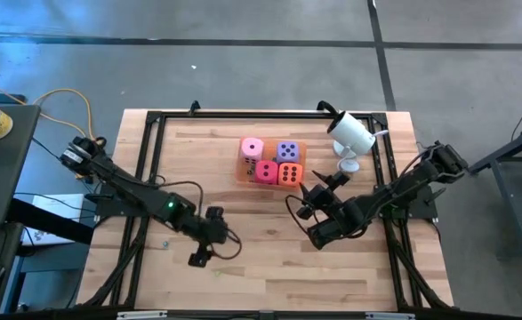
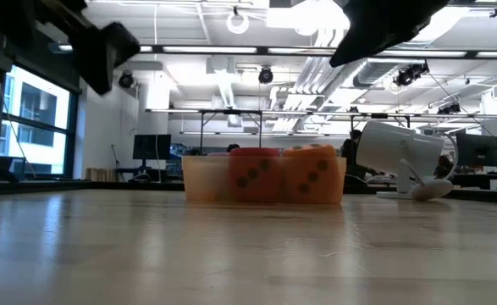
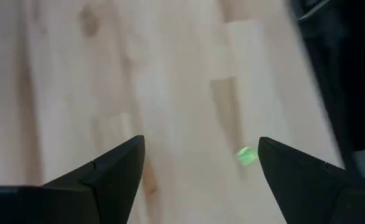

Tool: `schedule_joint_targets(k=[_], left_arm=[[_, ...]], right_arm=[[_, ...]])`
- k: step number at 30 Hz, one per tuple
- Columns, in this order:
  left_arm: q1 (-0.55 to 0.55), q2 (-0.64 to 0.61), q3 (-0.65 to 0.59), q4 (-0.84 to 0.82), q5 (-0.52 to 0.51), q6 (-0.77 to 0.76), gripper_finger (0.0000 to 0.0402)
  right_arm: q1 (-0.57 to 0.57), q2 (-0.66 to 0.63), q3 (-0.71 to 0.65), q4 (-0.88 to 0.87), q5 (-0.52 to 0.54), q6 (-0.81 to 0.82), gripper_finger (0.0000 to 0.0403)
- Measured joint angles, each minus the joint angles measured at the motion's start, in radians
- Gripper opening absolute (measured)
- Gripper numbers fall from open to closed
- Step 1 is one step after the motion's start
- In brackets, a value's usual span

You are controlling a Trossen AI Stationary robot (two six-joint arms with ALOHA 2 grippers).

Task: Pick & Place Dice
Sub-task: Put the small green die into the orange bin

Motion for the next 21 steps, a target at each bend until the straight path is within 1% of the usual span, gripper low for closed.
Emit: schedule_joint_targets(k=[5, 9, 12, 19, 21], left_arm=[[-0.067, 0.0, 0.0, 0.065, -0.013, 0.015, 0.0303], [-0.099, 0.0, 0.0, 0.071, -0.08, 0.024, 0.0303], [-0.108, 0.0, 0.0, 0.071, -0.106, 0.031, 0.0303], [-0.114, 0.037, 0.0, 0.085, -0.091, 0.029, 0.0303], [-0.123, 0.063, 0.0, 0.099, -0.058, 0.01, 0.0303]], right_arm=[[0.003, 0.0, 0.0, 0.071, -0.05, -0.111, 0.0239], [0.024, 0.0, 0.0, 0.174, -0.119, -0.215, 0.0239], [0.044, 0.0, 0.0, 0.264, -0.182, -0.294, 0.0239], [0.077, 0.0, 0.0, 0.462, -0.281, -0.428, 0.0239], [0.079, 0.0, 0.0, 0.515, -0.32, -0.451, 0.0239]])
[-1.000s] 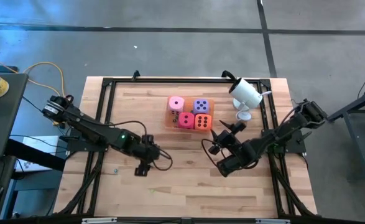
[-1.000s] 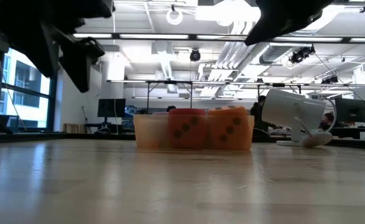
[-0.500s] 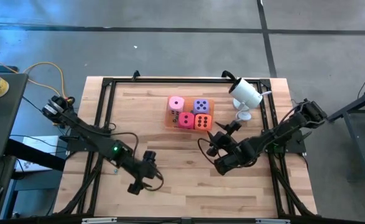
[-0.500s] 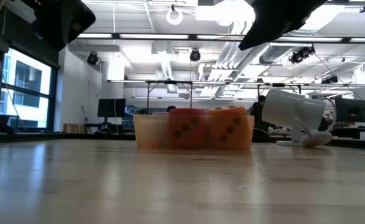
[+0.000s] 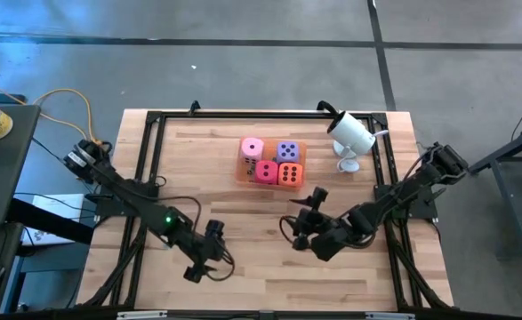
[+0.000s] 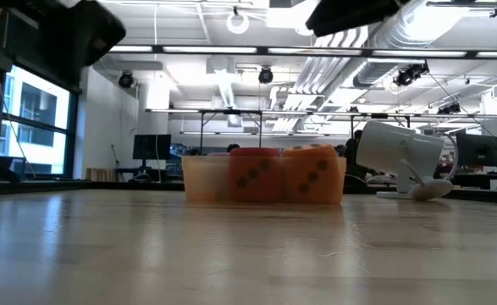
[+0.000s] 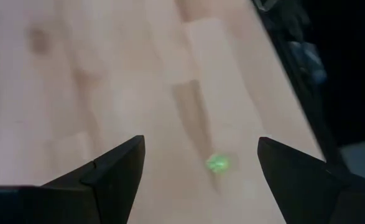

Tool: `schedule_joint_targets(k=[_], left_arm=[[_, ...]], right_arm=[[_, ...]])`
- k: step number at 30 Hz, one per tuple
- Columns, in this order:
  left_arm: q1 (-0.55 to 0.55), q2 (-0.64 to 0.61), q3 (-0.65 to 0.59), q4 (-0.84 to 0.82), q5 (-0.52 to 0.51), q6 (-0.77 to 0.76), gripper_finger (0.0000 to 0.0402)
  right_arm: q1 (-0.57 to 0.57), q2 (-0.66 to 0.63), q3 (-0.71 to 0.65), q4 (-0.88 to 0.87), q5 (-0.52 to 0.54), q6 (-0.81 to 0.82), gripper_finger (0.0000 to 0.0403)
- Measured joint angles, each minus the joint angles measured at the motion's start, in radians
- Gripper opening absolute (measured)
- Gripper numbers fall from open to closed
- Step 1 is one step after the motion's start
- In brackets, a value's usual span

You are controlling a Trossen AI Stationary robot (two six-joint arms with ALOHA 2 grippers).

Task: Pick & Place Dice
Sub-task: Put the small green die into the orange bin

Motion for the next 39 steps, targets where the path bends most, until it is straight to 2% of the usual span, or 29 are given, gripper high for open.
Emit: schedule_joint_targets(k=[4, 9, 14, 21, 30, 39], left_arm=[[-0.041, 0.057, 0.0, 0.029, 0.048, -0.016, 0.0303], [-0.095, 0.085, 0.0, 0.058, 0.048, -0.066, 0.0303], [-0.127, 0.091, 0.0, 0.068, 0.048, -0.1, 0.0303], [-0.142, 0.084, 0.0, 0.127, 0.071, -0.084, 0.0303], [-0.176, 0.148, 0.0, 0.206, -0.032, -0.096, 0.0303], [-0.231, 0.261, 0.0, 0.207, -0.255, -0.24, 0.0303]], right_arm=[[0.0, 0.0, 0.0, 0.095, -0.116, -0.025, 0.0239], [0.002, 0.0, 0.0, 0.192, -0.285, -0.017, 0.0239], [0.002, 0.0, 0.0, 0.27, -0.378, -0.019, 0.0239], [-0.005, 0.0, 0.0, 0.281, -0.393, 0.062, 0.0239], [0.041, 0.078, 0.0, 0.39, -0.395, 0.101, 0.0239], [0.091, 0.165, 0.0, 0.519, -0.399, 0.084, 0.0239]])
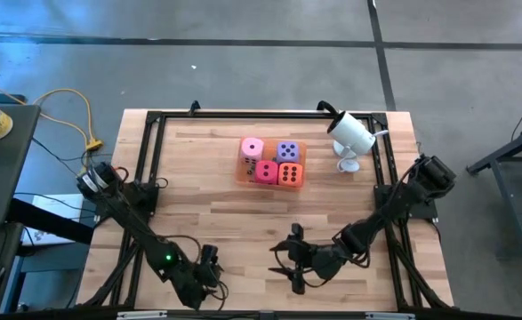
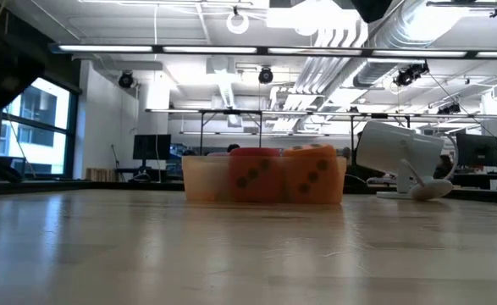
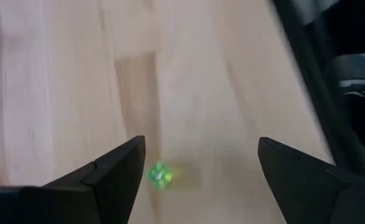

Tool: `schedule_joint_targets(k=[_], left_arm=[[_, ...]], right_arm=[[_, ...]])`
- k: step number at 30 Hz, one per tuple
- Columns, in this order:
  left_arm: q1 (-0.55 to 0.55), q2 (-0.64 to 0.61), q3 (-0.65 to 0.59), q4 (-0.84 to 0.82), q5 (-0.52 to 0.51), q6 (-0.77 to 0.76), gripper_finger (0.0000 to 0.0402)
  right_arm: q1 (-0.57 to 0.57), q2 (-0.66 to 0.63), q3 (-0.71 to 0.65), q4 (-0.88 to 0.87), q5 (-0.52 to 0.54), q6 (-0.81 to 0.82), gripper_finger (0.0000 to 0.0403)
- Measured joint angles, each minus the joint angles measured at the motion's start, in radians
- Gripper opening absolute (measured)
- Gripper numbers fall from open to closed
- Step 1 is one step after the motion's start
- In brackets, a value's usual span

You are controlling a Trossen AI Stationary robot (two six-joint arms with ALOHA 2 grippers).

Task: Pick & Place Dice
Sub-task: Put the small green die into the orange bin

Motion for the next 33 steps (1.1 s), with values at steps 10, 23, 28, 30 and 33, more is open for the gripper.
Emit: schedule_joint_targets(k=[10, 23, 28, 30, 33], left_arm=[[0.0, 0.045, 0.0, -0.012, -0.008, -0.134, 0.0303], [0.002, 0.045, -0.003, -0.11, -0.058, -0.205, 0.029], [0.002, 0.045, -0.021, -0.117, -0.06, -0.271, 0.0239], [0.002, 0.045, -0.022, -0.118, -0.063, -0.275, 0.0217], [0.002, 0.045, -0.023, -0.113, -0.063, -0.265, 0.019]], right_arm=[[0.055, 0.001, 0.0, 0.105, 0.007, -0.002, 0.0239], [0.081, 0.001, 0.0, 0.143, 0.006, -0.031, 0.0239], [0.081, 0.001, 0.0, 0.142, 0.006, -0.031, 0.0239], [0.081, 0.001, 0.0, 0.141, 0.006, -0.031, 0.0239], [0.079, 0.001, 0.0, 0.141, 0.006, -0.035, 0.0239]])
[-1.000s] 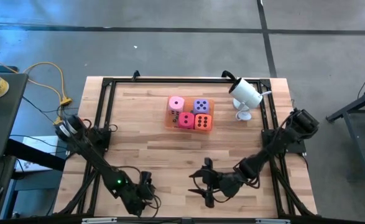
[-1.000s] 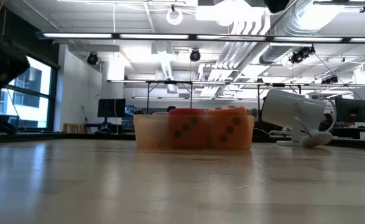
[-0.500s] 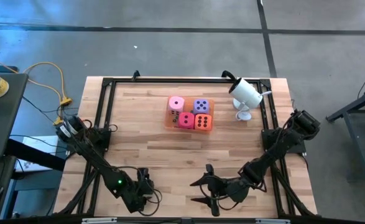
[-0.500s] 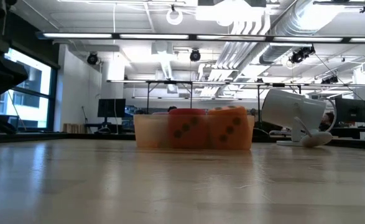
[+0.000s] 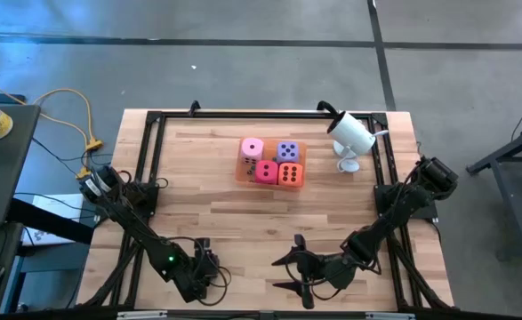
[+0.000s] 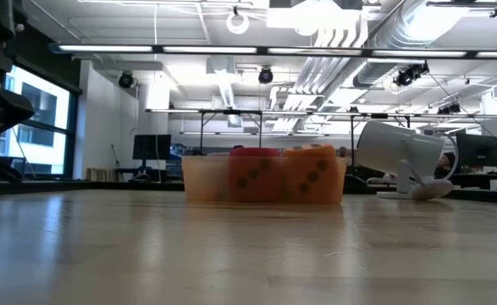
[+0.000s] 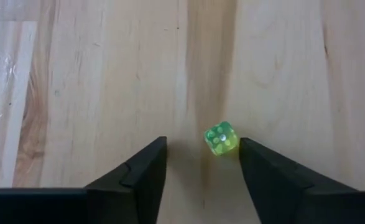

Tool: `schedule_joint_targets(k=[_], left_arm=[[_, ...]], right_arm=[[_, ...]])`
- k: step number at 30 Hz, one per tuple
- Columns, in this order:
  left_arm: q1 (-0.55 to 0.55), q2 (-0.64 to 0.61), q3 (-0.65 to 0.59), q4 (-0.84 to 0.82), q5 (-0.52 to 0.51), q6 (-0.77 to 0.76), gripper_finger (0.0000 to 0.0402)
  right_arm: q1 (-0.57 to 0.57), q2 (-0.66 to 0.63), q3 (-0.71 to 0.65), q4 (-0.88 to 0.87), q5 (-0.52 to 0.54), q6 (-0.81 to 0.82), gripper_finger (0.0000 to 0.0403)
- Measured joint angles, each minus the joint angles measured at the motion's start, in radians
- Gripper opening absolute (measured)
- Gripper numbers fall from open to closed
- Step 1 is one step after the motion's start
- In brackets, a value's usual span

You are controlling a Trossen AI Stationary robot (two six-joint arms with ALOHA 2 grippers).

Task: Pick & Place Dice
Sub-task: Put the small green die into the orange bin

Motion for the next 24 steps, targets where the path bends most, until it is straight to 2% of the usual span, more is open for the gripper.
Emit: schedule_joint_targets(k=[6, 20, 24], left_arm=[[0.0, 0.0, -0.001, 0.016, 0.003, 0.02, 0.0164], [0.0, 0.002, -0.002, 0.062, 0.007, 0.039, 0.0159], [0.0, 0.002, -0.002, 0.078, 0.007, 0.063, 0.0141]], right_arm=[[-0.007, 0.0, 0.0, -0.006, 0.0, -0.021, 0.0239], [-0.013, -0.001, 0.0, -0.01, 0.0, -0.022, 0.0239], [-0.014, -0.001, 0.0, -0.011, 0.0, -0.022, 0.0239]])
